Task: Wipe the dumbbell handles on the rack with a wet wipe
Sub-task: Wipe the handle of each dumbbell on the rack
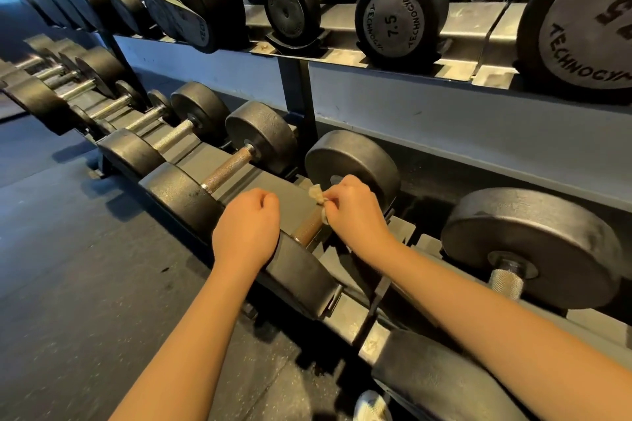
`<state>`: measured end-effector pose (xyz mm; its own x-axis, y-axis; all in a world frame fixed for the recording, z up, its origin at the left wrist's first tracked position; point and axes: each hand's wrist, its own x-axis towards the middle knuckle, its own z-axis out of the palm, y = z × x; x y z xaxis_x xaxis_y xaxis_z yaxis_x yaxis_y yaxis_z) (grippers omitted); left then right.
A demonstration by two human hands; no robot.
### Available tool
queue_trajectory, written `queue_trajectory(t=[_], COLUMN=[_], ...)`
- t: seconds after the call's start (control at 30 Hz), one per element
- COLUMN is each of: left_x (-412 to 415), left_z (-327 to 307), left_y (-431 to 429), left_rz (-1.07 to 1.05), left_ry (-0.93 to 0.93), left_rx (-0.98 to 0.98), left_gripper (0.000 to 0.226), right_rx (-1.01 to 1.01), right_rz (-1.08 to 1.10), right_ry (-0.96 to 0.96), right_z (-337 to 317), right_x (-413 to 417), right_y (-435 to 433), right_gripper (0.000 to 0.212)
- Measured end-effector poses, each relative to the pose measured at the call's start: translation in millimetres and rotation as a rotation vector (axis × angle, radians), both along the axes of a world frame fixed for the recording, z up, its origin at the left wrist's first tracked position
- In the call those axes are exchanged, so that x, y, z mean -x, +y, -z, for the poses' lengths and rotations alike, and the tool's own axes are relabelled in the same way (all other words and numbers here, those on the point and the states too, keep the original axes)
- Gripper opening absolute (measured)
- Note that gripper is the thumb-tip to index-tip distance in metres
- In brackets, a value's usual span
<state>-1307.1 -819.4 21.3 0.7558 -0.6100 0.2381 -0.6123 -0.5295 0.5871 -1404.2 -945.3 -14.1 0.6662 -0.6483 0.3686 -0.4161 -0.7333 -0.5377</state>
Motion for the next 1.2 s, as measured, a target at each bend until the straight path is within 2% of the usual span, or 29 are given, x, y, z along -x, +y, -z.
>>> queue_trajectory(t=[0.1,0.23,0.3,0.37,0.47,0.53,0.6,0.87,1.13,1.2], left_x=[-0.7,-1.2,-0.6,0.8,3.4,3.4,2.6,3.8,4.4,3.7], left_z=[1.7,2.7,2.4,2.3,2.9,3.9,4.5,2.7,1.6,1.8], left_y=[0.1,1.3,3.1,5.6,8.1,8.2,8.2,8.9,8.9,8.8], left_rz=[-0.029,-0.055,-0.041,-0.019,-0.003,-0.007,-0.009,-0.034,-0.02,-0.017], left_ry=[0.011,0.026,0.023,0.013,0.008,0.015,0.019,0.033,0.04,0.04], left_rx=[-0.039,-0.09,-0.102,-0.102,-0.079,-0.071,-0.063,-0.055,-0.044,-0.046], left_gripper=[0.035,0.035,0.036,0.03,0.019,0.017,0.016,0.018,0.017,0.017], right_rx=[-0.004,-0.083,-0.084,-0.044,0.008,0.105,0.192,-0.033,0.204,0.163], right_rz=[-0.096,-0.333,-0.371,-0.294,-0.038,0.043,0.021,-0.185,0.086,0.085], right_ry=[0.029,0.04,0.053,0.069,0.042,0.059,0.089,0.029,0.149,0.12], right_z=[5.2,10.5,9.7,5.4,-2.4,-3.7,-0.2,8.1,-2.8,-1.3], right_x=[-2.7,-2.9,-2.9,-3.1,-0.5,-0.2,-0.5,8.4,5.1,3.1], right_y=[10.7,25.7,27.1,18.8,-3.1,-9.1,-5.3,13.6,-9.7,-7.7], right_gripper=[0.021,0.019,0.02,0.019,0.019,0.02,0.022,0.018,0.022,0.022])
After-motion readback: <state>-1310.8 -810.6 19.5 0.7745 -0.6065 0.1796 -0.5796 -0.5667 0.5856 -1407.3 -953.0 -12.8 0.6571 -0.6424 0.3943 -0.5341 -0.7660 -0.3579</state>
